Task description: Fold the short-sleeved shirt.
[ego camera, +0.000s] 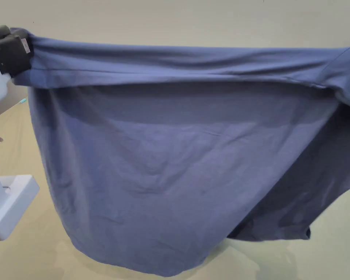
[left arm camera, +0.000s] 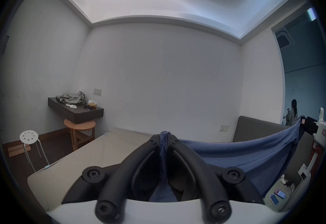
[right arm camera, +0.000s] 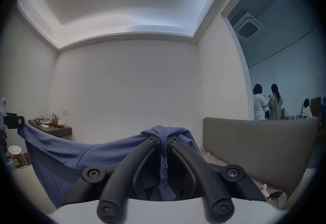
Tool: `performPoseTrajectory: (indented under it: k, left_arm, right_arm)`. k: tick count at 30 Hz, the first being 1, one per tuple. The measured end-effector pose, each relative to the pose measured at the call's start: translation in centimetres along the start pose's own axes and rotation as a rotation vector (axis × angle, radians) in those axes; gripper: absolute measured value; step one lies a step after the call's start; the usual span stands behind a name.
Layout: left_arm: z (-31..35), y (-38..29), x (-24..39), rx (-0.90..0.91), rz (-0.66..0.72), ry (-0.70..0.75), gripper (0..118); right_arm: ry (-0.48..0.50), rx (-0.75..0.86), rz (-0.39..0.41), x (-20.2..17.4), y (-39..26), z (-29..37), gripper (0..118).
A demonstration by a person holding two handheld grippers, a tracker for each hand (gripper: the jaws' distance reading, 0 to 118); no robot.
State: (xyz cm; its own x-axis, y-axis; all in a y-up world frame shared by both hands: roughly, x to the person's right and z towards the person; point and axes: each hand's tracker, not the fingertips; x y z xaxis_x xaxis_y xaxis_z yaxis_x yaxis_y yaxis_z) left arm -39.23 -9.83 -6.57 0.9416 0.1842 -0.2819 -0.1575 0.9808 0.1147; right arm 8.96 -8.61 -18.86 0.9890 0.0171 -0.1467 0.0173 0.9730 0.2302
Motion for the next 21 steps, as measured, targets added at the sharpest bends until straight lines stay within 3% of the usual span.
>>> performPoseTrajectory:
  k: [2, 8, 12, 21]
  left_arm:
    - [0.2, 1.5, 0.5, 0.024, -0.012, -0.009, 5]
    - [-1.2, 5.0, 0.2, 0.069, -0.038, -0.032, 5]
    - [-3.0, 6.8, 0.2, 0.086, -0.058, -0.033, 5]
    - [-10.3, 8.9, 0.6, 0.040, -0.111, -0.015, 5]
  right_arm:
    - [-0.027, 0.029, 0.038, -0.2, 1.4, -0.3, 5]
    - [-0.046, 0.069, 0.051, -0.1, 5.1, -2.0, 5]
    - [-0.063, 0.103, 0.127, -0.3, 5.6, -2.9, 5]
    - [-0.076, 0.076, 0.212, -0.5, 4.3, -8.6, 5]
